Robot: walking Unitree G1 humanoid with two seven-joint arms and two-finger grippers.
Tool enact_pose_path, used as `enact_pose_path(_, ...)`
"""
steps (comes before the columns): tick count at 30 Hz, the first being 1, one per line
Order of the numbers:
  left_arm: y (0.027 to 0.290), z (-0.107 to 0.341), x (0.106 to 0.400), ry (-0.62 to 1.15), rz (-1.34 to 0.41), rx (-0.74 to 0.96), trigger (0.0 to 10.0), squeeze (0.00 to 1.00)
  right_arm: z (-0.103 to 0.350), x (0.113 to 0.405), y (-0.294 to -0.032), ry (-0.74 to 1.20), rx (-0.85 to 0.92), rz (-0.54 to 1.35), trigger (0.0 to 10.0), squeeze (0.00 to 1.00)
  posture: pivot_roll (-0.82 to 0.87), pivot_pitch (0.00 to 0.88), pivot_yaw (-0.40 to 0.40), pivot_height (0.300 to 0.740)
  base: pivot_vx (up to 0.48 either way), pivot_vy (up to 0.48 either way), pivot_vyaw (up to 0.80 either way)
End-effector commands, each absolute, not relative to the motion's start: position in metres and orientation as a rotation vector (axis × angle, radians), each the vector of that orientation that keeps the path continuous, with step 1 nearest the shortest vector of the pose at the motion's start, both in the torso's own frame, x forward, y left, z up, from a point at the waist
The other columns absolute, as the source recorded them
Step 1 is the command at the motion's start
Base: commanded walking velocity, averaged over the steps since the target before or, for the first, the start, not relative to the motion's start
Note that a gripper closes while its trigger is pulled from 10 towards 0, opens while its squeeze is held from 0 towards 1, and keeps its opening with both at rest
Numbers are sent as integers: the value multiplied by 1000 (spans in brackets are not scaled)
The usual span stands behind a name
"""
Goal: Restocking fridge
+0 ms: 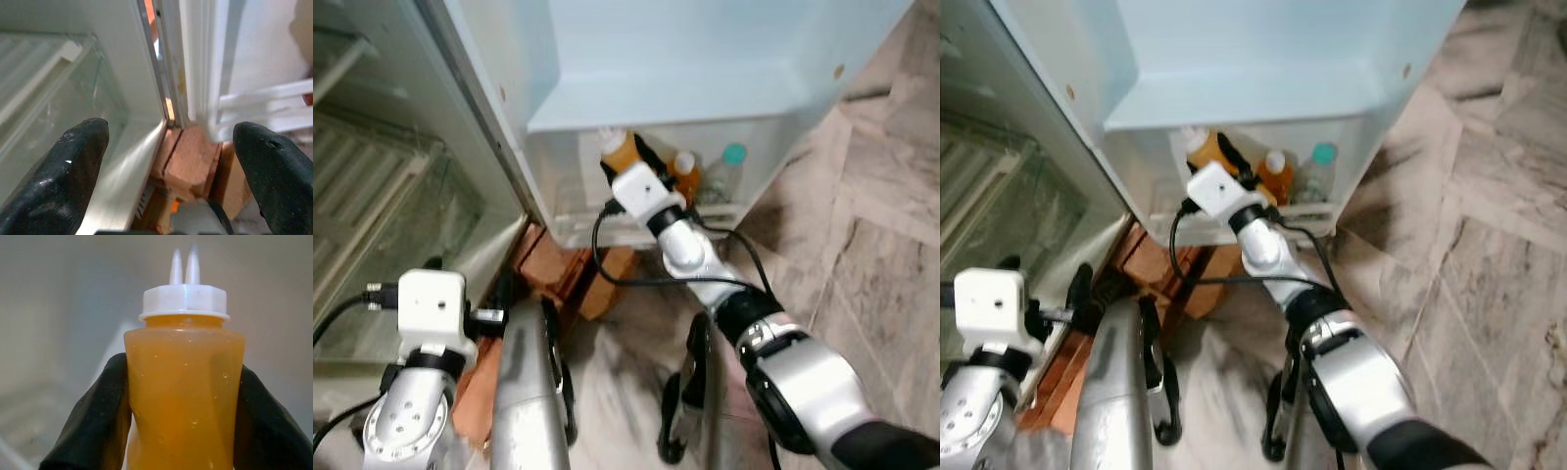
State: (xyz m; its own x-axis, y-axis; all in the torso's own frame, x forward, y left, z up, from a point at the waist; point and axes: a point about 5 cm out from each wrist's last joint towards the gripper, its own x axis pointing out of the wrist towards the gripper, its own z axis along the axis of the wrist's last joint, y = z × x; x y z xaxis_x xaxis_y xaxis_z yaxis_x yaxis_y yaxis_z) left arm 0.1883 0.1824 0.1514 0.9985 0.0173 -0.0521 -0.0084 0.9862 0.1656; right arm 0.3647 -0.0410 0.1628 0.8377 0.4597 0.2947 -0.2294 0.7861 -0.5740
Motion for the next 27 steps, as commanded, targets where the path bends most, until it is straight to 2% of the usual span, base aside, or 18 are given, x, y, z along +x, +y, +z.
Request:
enact_pose_path(1, 183, 153, 182, 71, 7, 178, 10000, 0, 161, 364, -39, -442, -549, 382, 10000, 0, 306, 416, -9, 546, 0, 0, 0)
enact_pose_path(11, 183, 160, 172, 94, 11, 184, 10000, 0, 165, 356, -18, -534, -545, 385, 10000, 0, 324, 459, -2, 546, 0, 0, 0)
enact_pose_path(16, 182, 163, 170, 105, 13, 181, 10000, 0, 207, 350, 2, -762, -436, 391, 10000, 0, 328, 466, -7, 546, 0, 0, 0)
enact_pose_path(21, 183, 165, 170, 103, 30, 183, 10000, 0, 223, 341, 8, -898, -421, 485, 10000, 0, 337, 464, -9, 546, 0, 0, 0)
enact_pose_path(26, 183, 165, 169, 104, 37, 184, 10000, 0, 195, 345, -7, -796, -544, 565, 10000, 0, 337, 469, -14, 546, 0, 0, 0)
enact_pose_path(27, 182, 165, 168, 104, 37, 184, 10000, 0, 182, 348, -15, -721, -595, 574, 10000, 0, 337, 469, -14, 546, 0, 0, 0)
